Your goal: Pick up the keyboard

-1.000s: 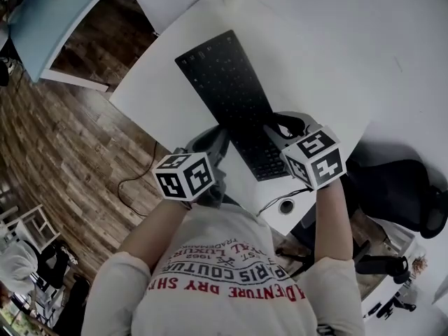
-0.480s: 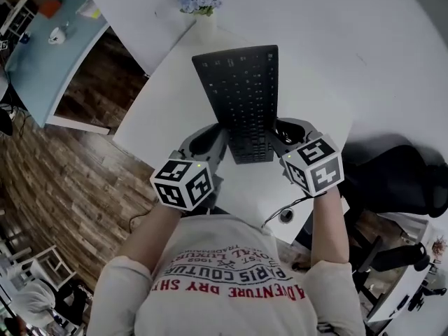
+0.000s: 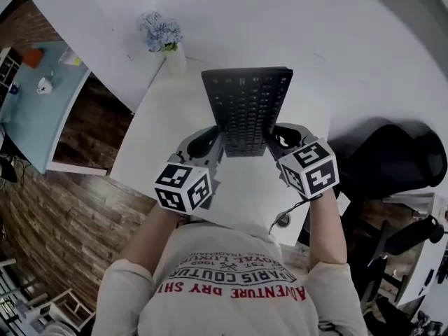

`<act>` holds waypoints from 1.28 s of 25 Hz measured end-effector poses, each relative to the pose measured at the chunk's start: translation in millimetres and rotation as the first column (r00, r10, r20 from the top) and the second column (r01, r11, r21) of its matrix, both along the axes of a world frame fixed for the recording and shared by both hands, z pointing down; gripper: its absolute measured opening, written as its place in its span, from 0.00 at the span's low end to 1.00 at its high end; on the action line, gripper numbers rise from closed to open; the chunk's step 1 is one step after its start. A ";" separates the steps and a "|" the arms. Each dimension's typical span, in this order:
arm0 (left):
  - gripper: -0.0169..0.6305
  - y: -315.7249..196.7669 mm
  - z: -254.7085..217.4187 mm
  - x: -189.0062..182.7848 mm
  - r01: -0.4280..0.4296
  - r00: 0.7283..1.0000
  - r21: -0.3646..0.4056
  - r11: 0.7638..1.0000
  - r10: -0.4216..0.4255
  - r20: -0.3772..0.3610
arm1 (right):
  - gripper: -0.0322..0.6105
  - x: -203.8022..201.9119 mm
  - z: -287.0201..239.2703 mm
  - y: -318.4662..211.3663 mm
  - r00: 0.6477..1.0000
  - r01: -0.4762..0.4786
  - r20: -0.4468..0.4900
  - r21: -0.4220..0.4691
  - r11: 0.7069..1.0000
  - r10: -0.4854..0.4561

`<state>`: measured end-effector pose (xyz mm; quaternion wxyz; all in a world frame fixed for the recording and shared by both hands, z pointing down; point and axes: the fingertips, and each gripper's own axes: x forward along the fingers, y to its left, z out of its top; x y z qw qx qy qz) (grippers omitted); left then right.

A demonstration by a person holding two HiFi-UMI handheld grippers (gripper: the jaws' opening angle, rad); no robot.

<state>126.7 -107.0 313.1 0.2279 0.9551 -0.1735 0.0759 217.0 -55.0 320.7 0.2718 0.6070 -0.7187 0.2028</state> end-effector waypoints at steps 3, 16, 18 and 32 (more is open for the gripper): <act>0.13 1.1 -14.5 12.9 -0.041 0.999 0.020 0.999 0.041 -0.021 | 0.20 8.6 -17.3 8.7 0.999 -0.049 -0.009 0.027 0.998 0.049; 0.13 22.7 -52.2 38.0 -0.259 0.964 0.150 0.954 0.265 -0.016 | 0.20 13.1 -43.6 51.9 0.947 -0.320 0.013 0.112 0.941 0.321; 0.13 25.6 -55.6 39.5 -0.285 0.957 0.164 0.944 0.291 -0.011 | 0.20 11.2 -45.0 57.0 0.937 -0.349 0.017 0.116 0.930 0.349; 0.13 41.5 -66.7 39.3 -0.322 0.943 0.226 0.919 0.332 -0.010 | 0.20 3.0 -51.3 77.4 0.911 -0.412 0.015 0.116 0.904 0.413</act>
